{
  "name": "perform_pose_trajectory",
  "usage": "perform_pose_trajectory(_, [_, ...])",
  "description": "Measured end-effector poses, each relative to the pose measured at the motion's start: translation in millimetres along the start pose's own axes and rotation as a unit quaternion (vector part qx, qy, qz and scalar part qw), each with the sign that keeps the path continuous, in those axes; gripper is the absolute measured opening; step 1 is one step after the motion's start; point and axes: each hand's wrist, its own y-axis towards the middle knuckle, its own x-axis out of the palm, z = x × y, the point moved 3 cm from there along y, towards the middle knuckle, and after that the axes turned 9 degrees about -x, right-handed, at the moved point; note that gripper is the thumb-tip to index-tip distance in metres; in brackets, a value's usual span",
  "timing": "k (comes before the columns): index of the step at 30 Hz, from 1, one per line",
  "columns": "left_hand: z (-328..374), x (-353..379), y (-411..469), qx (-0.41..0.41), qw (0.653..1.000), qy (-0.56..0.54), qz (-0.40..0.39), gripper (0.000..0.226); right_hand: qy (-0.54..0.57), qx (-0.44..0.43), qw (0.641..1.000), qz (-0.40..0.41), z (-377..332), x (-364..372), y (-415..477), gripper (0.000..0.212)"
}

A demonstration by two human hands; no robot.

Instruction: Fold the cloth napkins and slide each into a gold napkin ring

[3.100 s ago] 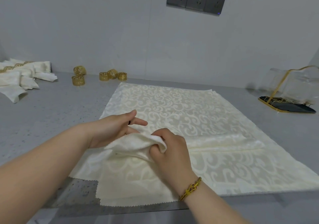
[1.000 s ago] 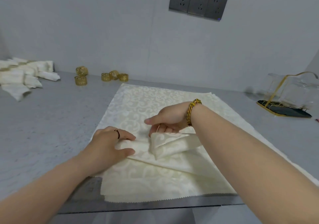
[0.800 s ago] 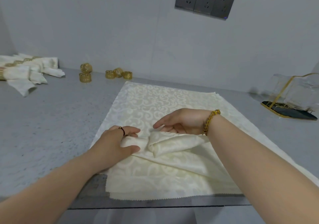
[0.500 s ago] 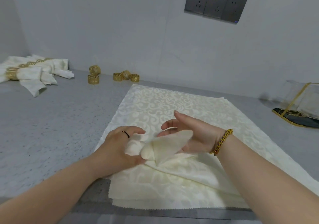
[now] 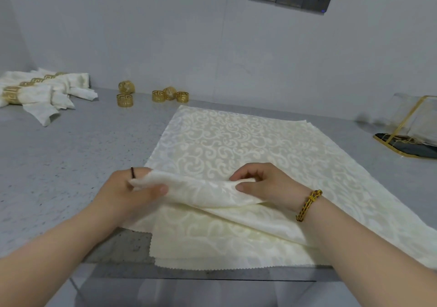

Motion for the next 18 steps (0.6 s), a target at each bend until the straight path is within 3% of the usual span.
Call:
perform_pose_trajectory(3, [-15.8, -20.3, 1.5, 0.017, 0.998, -0.050, -0.034, 0.034, -0.011, -0.002, 1.000, -0.021, 4.5, 2.3, 0.3, 0.023])
perform_pose_trajectory(6, [-1.2, -36.2, 1.8, 0.057, 0.994, -0.095, -0.002, 0.029, -0.033, -0.015, 0.999, -0.023, 6.0, 5.0, 2.5, 0.017])
perform_pose_trajectory(8, [20.1, -27.5, 1.8, 0.120, 0.992, 0.027, 0.019, 0.008, -0.055, -0.024, 0.998, -0.024, 6.9, 6.9, 3.6, 0.016])
perform_pose_trajectory(10, [39.2, 0.5, -5.7, 0.156, 0.957, 0.245, 0.004, 0.010, -0.070, -0.028, 0.997, -0.024, 7.3, 8.0, 4.1, 0.020])
perform_pose_trajectory(12, [42.7, 35.2, -7.0, 0.200, 0.854, 0.479, -0.036, 0.044, -0.087, -0.029, 0.996, -0.024, 7.8, 8.4, 4.3, 0.025])
perform_pose_trajectory(13, [41.6, 51.4, -6.6, 0.224, 0.807, 0.545, -0.048, 0.061, -0.098, -0.028, 0.994, -0.024, 7.7, 8.6, 4.2, 0.027])
perform_pose_trajectory(15, [38.9, 71.6, -3.8, 0.258, 0.770, 0.582, -0.037, 0.063, -0.117, -0.024, 0.993, -0.018, 5.3, 7.3, 1.8, 0.027])
perform_pose_trajectory(18, [26.0, 74.5, 0.8, 0.265, 0.786, 0.558, 0.007, 0.046, -0.124, -0.043, 0.991, 0.013, -7.4, -2.4, -9.3, 0.023])
